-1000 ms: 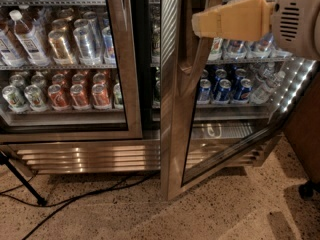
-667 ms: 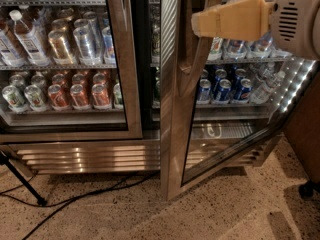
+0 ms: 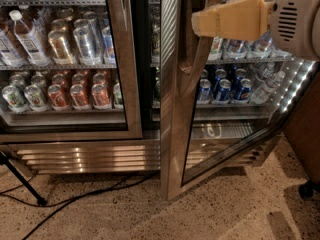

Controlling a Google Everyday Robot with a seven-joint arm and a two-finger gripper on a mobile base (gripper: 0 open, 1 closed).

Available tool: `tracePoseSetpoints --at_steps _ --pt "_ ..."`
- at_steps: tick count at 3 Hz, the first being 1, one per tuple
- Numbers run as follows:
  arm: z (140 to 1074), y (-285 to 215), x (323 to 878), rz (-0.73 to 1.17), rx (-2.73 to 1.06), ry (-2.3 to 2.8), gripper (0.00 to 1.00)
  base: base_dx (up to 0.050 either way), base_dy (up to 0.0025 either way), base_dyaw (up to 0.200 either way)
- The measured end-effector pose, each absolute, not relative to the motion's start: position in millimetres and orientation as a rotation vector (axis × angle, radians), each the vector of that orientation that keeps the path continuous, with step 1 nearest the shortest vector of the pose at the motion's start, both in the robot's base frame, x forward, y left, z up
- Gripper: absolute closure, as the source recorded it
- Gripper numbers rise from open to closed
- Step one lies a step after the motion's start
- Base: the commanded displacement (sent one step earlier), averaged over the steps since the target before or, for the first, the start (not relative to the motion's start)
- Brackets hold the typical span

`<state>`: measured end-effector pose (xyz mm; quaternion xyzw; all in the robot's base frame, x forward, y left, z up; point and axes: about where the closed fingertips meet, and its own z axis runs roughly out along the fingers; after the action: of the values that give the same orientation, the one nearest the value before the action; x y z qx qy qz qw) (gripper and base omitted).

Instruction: Open right fridge door

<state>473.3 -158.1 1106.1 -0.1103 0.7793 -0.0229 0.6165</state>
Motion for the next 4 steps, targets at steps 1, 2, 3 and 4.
tracePoseSetpoints --at_steps 1,2,3,4 --pt "1106.1 -158.1 473.3 -0.053 -0.254 1.794 0.18 0.000 0.00000 0.000" --pt "1106.1 -158.1 473.3 -0.053 -0.254 1.794 0.31 0.000 0.00000 0.000" --pt "1106.1 -158.1 473.3 -0.053 -0.254 1.794 0.43 0.000 0.00000 0.000" --pt "1106.1 -158.1 473.3 -0.053 -0.254 1.794 0.55 0.000 0.00000 0.000"
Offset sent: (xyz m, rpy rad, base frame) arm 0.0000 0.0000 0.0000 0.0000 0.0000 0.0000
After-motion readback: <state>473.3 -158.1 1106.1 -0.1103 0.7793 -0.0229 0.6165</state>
